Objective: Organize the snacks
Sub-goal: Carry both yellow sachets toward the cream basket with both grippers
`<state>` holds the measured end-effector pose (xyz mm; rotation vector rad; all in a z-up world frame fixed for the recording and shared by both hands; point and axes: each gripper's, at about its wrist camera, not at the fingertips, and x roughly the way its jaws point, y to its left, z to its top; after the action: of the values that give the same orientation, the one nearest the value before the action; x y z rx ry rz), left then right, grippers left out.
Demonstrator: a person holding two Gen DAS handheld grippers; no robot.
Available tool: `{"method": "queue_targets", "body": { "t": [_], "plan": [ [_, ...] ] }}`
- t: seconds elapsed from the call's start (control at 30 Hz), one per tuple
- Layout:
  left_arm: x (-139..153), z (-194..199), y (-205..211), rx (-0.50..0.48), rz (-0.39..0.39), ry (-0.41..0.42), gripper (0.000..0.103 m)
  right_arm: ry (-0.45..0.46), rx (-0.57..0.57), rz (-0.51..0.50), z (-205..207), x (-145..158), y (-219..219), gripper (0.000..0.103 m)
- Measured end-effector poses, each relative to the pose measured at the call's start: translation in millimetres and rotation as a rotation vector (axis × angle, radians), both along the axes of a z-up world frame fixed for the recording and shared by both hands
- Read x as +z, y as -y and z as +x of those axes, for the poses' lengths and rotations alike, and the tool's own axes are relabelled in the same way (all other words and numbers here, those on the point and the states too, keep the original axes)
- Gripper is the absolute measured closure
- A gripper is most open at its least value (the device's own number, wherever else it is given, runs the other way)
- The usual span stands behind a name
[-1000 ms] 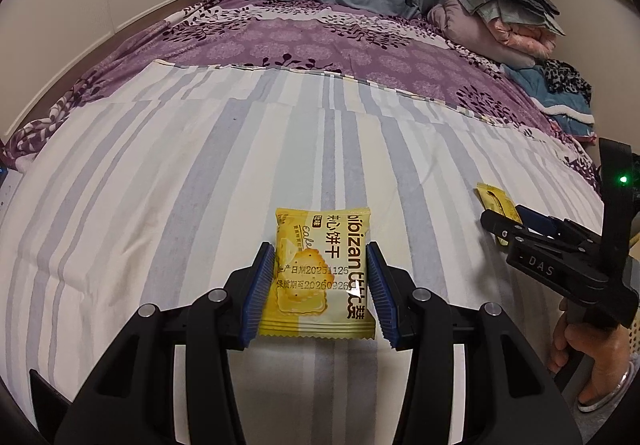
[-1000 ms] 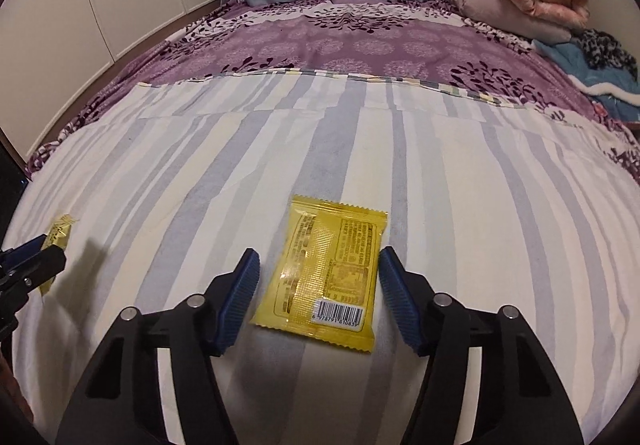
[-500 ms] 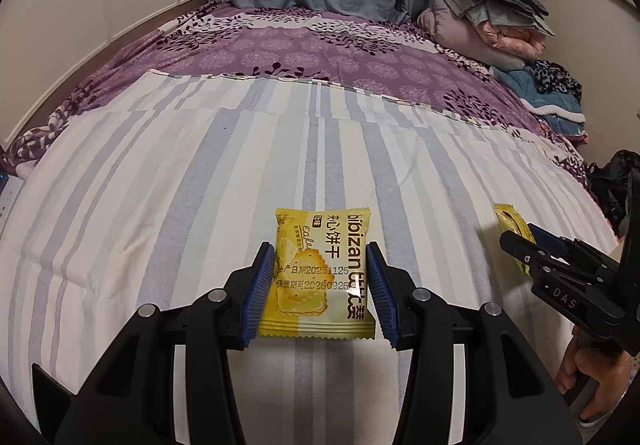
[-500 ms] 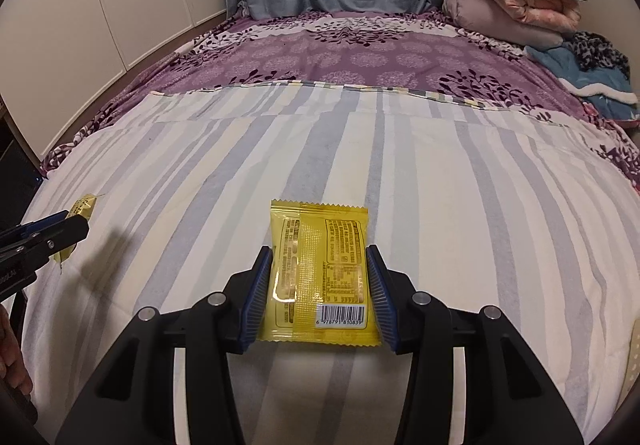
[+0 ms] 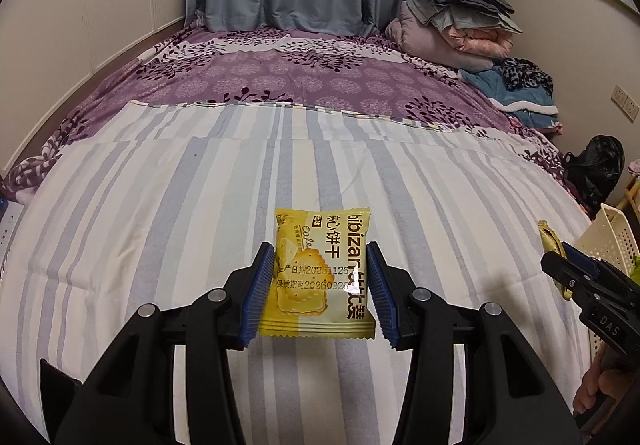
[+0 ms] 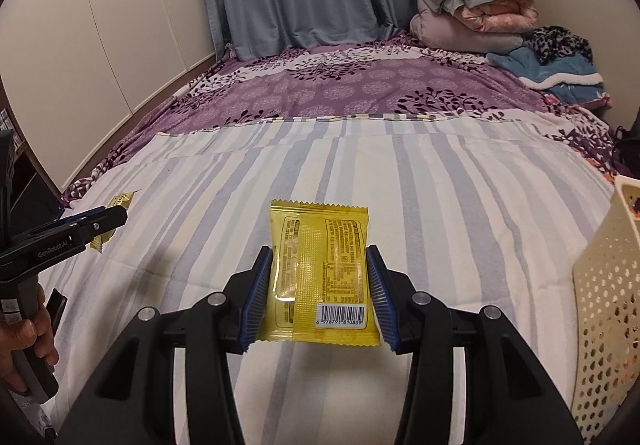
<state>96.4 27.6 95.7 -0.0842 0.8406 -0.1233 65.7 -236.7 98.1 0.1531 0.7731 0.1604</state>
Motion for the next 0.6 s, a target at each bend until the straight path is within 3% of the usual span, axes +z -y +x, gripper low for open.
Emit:
{"method": "queue_targets", "body": {
  "t": [0.6],
  "plan": [
    [46, -44, 72, -0.164, 0.008, 0.081, 0.055, 0.166, -0.195, 0.013, -121, 67, 100, 0.056]
  ]
}}
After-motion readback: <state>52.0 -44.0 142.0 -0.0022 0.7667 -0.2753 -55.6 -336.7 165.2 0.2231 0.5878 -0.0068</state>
